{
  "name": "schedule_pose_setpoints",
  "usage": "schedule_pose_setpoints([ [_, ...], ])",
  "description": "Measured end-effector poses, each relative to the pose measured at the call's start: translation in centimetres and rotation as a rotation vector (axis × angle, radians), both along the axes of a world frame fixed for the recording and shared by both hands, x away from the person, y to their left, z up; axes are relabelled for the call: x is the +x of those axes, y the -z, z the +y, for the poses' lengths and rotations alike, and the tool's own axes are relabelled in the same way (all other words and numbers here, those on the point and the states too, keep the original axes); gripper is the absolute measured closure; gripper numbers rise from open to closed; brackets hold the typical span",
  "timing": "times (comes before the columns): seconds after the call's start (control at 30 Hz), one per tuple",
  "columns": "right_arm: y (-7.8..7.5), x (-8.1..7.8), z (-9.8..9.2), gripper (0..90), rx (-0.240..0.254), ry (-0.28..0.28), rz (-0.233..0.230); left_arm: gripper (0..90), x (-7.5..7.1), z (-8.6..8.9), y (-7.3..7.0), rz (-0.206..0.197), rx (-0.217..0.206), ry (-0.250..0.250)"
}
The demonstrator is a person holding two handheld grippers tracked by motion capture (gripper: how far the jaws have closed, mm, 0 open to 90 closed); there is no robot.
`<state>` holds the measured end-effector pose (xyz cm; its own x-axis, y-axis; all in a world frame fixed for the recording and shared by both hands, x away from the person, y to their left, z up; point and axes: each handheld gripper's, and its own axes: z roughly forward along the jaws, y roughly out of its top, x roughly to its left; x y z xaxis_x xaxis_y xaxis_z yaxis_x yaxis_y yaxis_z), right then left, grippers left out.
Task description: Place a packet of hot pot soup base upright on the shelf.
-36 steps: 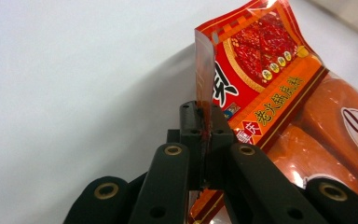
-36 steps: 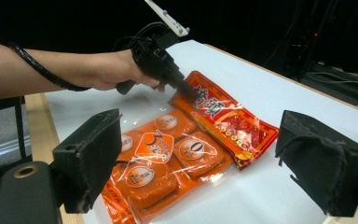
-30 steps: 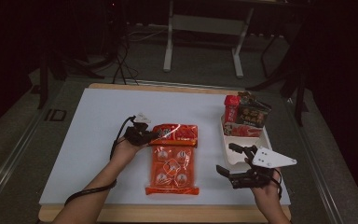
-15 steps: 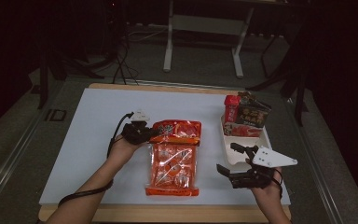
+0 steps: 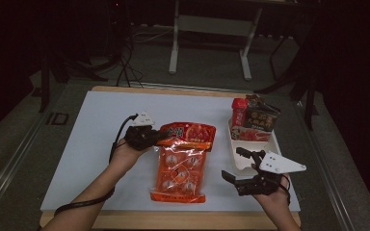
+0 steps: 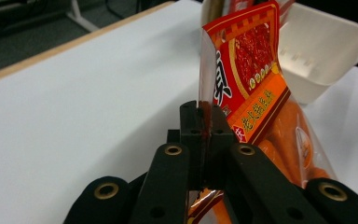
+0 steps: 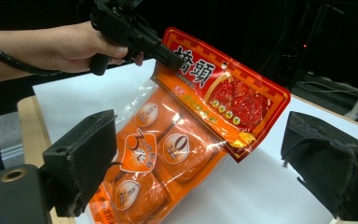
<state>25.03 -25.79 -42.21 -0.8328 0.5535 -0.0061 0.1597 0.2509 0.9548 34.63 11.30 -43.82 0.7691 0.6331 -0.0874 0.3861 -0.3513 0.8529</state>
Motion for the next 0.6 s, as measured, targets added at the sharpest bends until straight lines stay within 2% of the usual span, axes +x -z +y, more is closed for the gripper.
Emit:
schedule_pose_setpoints([
  [0.13, -0.1, 0.0, -0.1, 10.3, 0.003, 0.003, 0.007, 89.7, -1.0, -0.5, -0.9, -0.046, 0.009, 0.022],
  [0.23, 0.0, 0.1, -0.2, 10.5, -0.008, 0.013, 0.016, 89.7, -1.5, -0.7, -1.6, -0.065, 0.004, 0.042],
  [0.4, -0.1, 0.2, -0.5, 13.0, 0.002, 0.031, 0.031, 89.7, -2.7, -0.9, -2.5, -0.091, -0.020, 0.078],
  [0.6, 0.0, 0.3, -0.6, 13.0, 0.003, 0.043, 0.049, 89.8, -3.7, -1.0, -3.0, -0.120, -0.050, 0.103],
])
